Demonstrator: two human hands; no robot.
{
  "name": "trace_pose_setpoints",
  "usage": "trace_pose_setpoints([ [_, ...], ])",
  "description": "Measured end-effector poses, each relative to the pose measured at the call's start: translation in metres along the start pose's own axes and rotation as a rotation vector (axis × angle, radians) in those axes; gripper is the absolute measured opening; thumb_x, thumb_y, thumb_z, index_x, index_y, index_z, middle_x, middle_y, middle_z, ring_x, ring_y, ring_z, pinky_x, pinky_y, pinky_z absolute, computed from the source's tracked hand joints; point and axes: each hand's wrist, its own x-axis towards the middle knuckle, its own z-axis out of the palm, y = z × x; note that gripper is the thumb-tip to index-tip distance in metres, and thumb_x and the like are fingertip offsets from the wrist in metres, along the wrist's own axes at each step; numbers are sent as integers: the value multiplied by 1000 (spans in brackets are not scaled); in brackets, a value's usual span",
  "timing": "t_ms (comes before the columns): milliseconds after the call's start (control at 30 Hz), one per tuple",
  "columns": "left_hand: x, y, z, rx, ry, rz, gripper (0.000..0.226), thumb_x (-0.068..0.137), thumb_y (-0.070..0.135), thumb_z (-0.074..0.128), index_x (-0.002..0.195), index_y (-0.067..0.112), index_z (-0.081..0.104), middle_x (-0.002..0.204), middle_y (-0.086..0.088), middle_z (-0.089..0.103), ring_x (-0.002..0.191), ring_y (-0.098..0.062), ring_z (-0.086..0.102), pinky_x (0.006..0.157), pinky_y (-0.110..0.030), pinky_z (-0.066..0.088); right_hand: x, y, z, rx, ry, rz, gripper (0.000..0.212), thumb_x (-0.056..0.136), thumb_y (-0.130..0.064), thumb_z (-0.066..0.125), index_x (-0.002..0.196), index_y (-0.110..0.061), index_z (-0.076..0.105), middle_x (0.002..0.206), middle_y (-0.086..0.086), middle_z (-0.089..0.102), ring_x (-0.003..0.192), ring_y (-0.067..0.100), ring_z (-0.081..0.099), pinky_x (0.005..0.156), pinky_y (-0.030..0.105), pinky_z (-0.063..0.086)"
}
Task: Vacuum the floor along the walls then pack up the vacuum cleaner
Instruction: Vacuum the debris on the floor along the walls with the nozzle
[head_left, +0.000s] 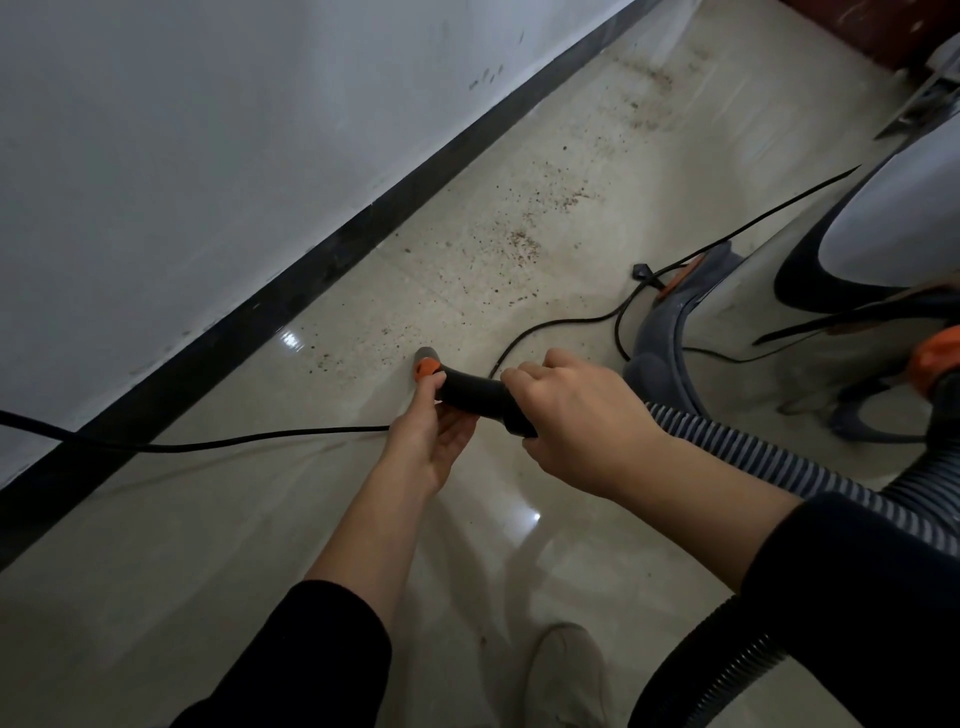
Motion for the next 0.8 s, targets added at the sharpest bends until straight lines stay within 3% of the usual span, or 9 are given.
trace_pose_setpoints([
  [100, -1, -1, 2, -13, -12, -11, 37, 95, 33, 58, 115, 2, 55, 103, -17, 66, 94, -21, 66, 71, -25, 53, -2, 0, -1, -4, -15, 5, 28, 94, -21, 54, 122, -18, 50, 106, -3, 59, 90, 14, 44, 66, 25, 40],
  [200, -1, -3, 5, -4, -35, -25, 31, 96, 33, 58, 107, 4, 56, 103, -17, 64, 93, -21, 65, 72, -25, 53, -5, 2, -2, -20, -30, 10, 30, 93, -20, 54, 122, -18, 49, 106, -2, 58, 89, 14, 43, 65, 25, 35],
  [367, 0, -8, 13, 3, -52, -44, 38, 96, 33, 58, 118, 2, 54, 103, -17, 65, 92, -20, 66, 70, -24, 54, -9, 7, -5, -43, -44, 35, 28, 93, -20, 55, 120, -18, 50, 104, -2, 59, 90, 15, 46, 64, 25, 34],
  [600, 4, -9, 24, -17, -74, -40, 28, 97, 30, 58, 110, 5, 56, 96, -14, 66, 88, -18, 65, 71, -24, 53, -5, 14, -5, -66, -58, 81, 26, 93, -19, 54, 119, -16, 50, 105, -1, 59, 84, 14, 35, 63, 27, 31],
  [800, 3, -8, 25, -17, -64, -43, 31, 96, 31, 59, 112, 5, 56, 99, -15, 66, 89, -19, 66, 71, -24, 54, -4, 15, -5, -59, -54, 80, 26, 93, -19, 54, 119, -17, 50, 106, -2, 59, 85, 14, 36, 64, 26, 33],
])
